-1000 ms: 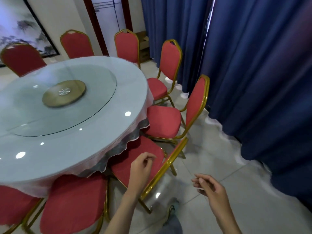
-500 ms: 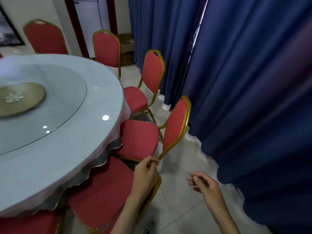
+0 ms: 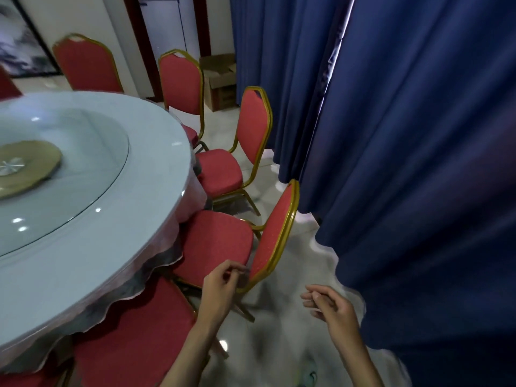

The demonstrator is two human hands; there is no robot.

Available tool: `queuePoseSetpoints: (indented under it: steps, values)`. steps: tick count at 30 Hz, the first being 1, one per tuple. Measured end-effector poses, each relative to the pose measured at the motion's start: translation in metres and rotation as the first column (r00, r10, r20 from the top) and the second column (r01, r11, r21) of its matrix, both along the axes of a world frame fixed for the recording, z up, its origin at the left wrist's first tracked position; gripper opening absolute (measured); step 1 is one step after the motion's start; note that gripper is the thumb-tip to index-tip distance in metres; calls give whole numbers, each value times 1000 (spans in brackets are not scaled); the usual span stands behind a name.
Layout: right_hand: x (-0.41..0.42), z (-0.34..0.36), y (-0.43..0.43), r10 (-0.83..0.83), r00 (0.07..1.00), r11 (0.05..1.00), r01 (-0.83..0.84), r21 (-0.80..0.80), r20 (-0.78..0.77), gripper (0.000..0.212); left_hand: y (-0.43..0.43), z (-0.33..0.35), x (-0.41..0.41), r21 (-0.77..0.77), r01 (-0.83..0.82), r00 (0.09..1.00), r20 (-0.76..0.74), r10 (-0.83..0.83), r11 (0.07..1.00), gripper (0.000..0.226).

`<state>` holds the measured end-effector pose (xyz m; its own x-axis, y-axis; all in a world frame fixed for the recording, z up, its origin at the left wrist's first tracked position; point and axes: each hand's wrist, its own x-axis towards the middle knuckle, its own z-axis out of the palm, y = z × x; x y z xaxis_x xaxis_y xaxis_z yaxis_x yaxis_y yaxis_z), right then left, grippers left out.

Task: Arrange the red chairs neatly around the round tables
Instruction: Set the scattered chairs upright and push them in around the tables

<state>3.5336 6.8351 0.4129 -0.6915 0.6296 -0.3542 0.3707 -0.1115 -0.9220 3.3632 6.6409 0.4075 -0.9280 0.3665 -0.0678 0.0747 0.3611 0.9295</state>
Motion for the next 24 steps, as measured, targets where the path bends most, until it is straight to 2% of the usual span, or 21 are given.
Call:
queuePoseSetpoints:
  steps: [4,11,20,24]
  values:
    - [-15,8,77,77,997,997,-77,1,-7,17,65,12,-16,-32,-52,998,-47,51,998,33]
    - [-53,21,179,221,975,975,-221,6,-29,18,145,23,-36,20,-157,984,-87,158,987,29]
    - [-139,17,237,423,906,906,-422,7,-7,19,188,14,-82,9,-318,944,-86,317,948,30]
    - [-181,10,266,504,863,863,-504,2,44,17,218,4,-119,64,-374,923,-70,378,925,30]
